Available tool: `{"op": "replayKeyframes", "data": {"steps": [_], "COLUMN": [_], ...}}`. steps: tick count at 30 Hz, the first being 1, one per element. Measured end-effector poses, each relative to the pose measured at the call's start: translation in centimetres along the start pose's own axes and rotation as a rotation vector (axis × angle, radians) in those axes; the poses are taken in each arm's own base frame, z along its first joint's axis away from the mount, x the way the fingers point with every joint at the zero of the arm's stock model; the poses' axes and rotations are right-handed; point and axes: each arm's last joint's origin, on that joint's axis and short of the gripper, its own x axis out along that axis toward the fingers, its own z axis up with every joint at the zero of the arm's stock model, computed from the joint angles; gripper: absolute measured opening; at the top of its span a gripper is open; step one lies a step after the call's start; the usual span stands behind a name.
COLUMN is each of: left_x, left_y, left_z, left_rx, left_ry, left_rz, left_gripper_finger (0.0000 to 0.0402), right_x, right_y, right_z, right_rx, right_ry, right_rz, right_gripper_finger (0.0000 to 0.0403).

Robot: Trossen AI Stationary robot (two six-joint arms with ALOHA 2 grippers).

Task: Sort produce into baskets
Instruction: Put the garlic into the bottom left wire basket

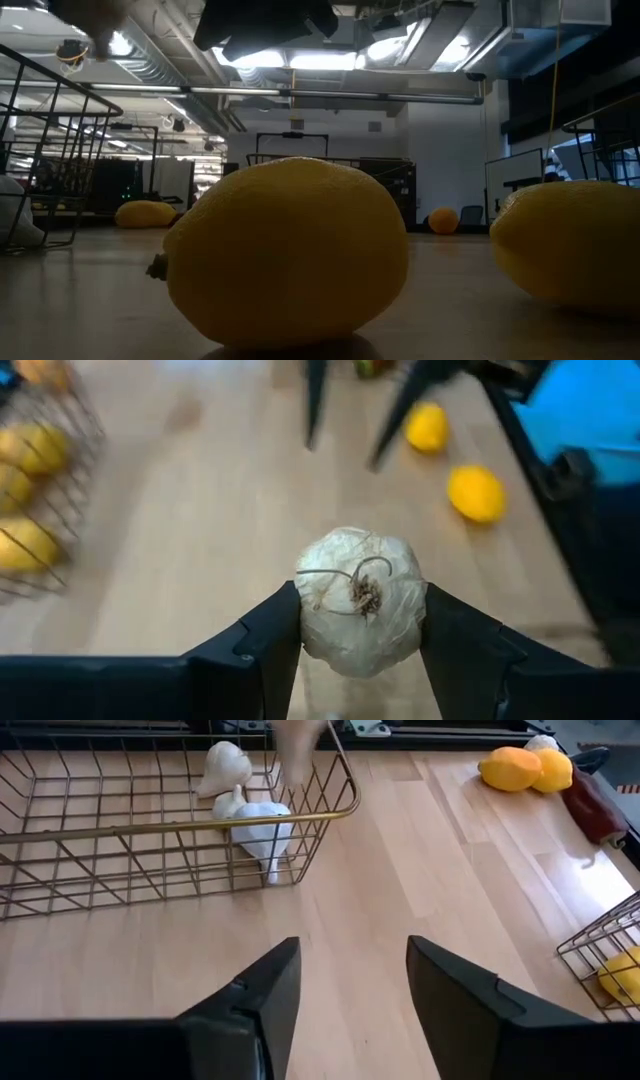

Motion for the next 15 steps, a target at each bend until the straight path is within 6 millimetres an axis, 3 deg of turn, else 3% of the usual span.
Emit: {"op": "replayKeyframes", "data": {"steps": [8, 15], "left_x": [-1.3, -1.5], "left_y": [-1.1, -1.8], "left_z": [-1.8, -3.5], "left_rx": [-0.109, -0.169], "left_ry": [0.213, 0.298], "left_rz": [-0.157, -0.174], "left_gripper_finger": [0.0173, 0.0173], "right_x": [0.0, 0.0], "right_y": [0.0, 0.0], "right_z": [0.0, 0.0], "right_rx": [0.006, 0.006], "right_ry": [0.001, 0.001], "right_rz": [-0.001, 0.000], "right_gripper_finger": [0.0182, 0.0182]}}
